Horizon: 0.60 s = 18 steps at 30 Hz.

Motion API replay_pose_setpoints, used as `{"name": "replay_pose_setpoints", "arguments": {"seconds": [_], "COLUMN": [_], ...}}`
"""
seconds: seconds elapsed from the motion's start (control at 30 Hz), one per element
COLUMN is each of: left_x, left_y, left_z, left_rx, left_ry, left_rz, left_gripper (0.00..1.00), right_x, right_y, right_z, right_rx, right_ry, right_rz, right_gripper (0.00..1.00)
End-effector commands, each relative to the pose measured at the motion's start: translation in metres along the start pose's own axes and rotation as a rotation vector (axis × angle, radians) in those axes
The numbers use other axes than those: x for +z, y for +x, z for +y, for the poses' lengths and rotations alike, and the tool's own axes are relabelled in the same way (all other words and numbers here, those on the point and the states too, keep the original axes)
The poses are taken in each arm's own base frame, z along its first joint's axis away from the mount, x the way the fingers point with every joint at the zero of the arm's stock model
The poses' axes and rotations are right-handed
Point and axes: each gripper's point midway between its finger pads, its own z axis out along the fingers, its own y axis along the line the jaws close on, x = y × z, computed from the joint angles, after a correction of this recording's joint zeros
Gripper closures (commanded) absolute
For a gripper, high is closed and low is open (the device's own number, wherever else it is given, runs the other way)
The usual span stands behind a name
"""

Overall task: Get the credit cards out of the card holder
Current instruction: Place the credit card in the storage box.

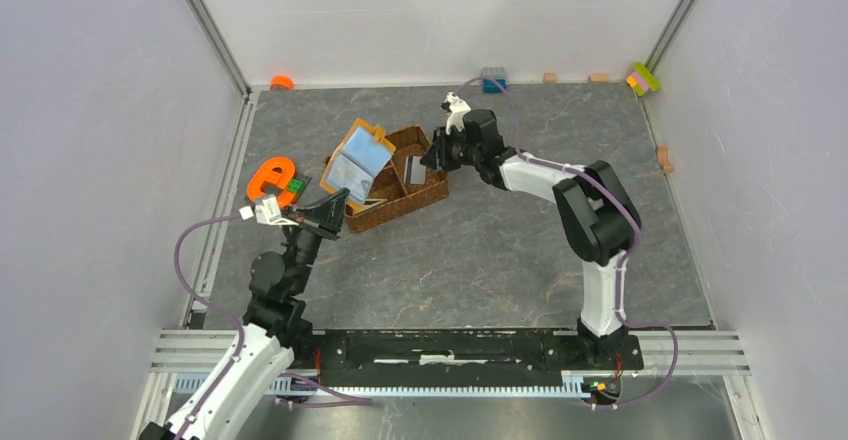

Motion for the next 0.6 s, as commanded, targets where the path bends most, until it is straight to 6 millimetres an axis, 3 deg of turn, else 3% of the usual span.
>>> {"name": "replay_pose_setpoints", "arguments": {"seconds": [0.0,0.37,0.5,0.57], "left_x": [0.008,0.037,0.045,0.048], "left_y": [-0.005,0.04,0.057,0.061], "left_z": [-0.011,-0.035,-0.043,-0.047], "left_rx": [0.016,-0.01,-0.04,-0.057], "left_ry": [0.045,0.187,0.232,0.256], "left_rz": [-0.011,0.208,0.29,0.312], "left_gripper": [0.98,0.98,0.98,0.98], "right_x": [-0.054,-0.165,-0.185,-0.187], "right_y": [-0.049,-0.039,-0.025,-0.017], "right_z": [0.032,0.045,0.056,0.067], "right_rx": [-0.115,-0.223,-0.238,-0.241], "right_ry": [-0.022,0.04,-0.017,-0.085], "right_rz": [-0.182,-0.42,-0.449,-0.446], "right_gripper": [0.7,0.71,0.7,0.64]}}
